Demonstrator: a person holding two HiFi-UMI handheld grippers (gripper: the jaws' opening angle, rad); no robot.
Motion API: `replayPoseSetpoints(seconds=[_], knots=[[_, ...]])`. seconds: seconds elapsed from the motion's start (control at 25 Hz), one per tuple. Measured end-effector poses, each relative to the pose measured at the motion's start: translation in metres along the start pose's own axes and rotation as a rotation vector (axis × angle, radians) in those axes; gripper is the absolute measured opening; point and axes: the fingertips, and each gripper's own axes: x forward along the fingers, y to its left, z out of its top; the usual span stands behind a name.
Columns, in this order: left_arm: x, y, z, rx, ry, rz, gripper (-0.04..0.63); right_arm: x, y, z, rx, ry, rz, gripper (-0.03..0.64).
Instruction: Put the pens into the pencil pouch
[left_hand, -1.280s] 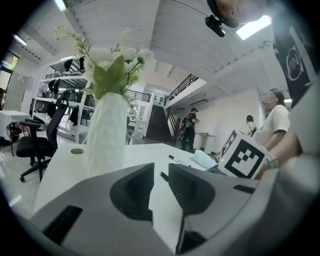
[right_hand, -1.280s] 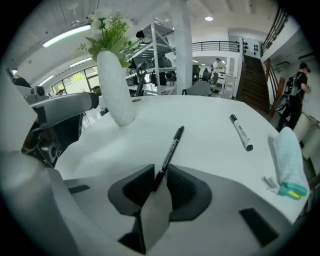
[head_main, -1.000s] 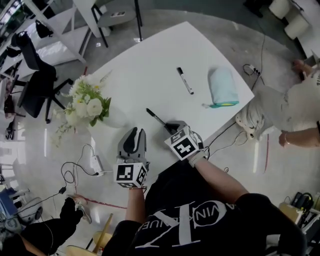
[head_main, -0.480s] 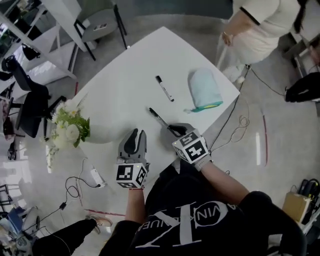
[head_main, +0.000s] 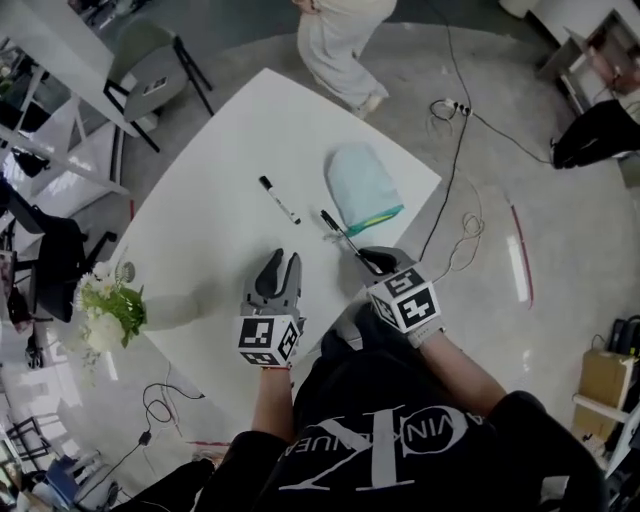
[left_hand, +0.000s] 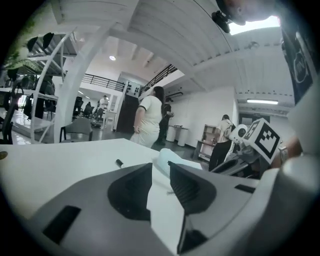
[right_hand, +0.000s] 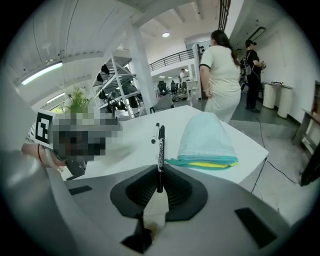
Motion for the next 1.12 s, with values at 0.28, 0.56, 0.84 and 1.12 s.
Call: replayPoseSetpoints(seconds=[0.28, 0.56, 0.84, 1.12], knots=[[0.063, -0.044, -0.005, 0.068, 0.082, -0.143, 0.137, -0.034, -0.050, -0.024, 0.114, -0.009, -0.092, 0.046], [0.111, -0.083, -0.023, 0.274, 0.210, -0.230, 0.218, -0.057, -0.073, -0.050, 0.187, 0.007, -0.137, 0.046], [0.141, -0.097, -0.044, 0.603, 0.347, -0.276, 0.230, -0.058, -0.077, -0.063, 0.221, 0.031, -0.125, 0.046], [0.158, -0.102, -0.068, 0.813, 0.475, -0.288, 0.214, -0.050, -0.076, -0.072, 0.231, 0.070, -0.095, 0.046]])
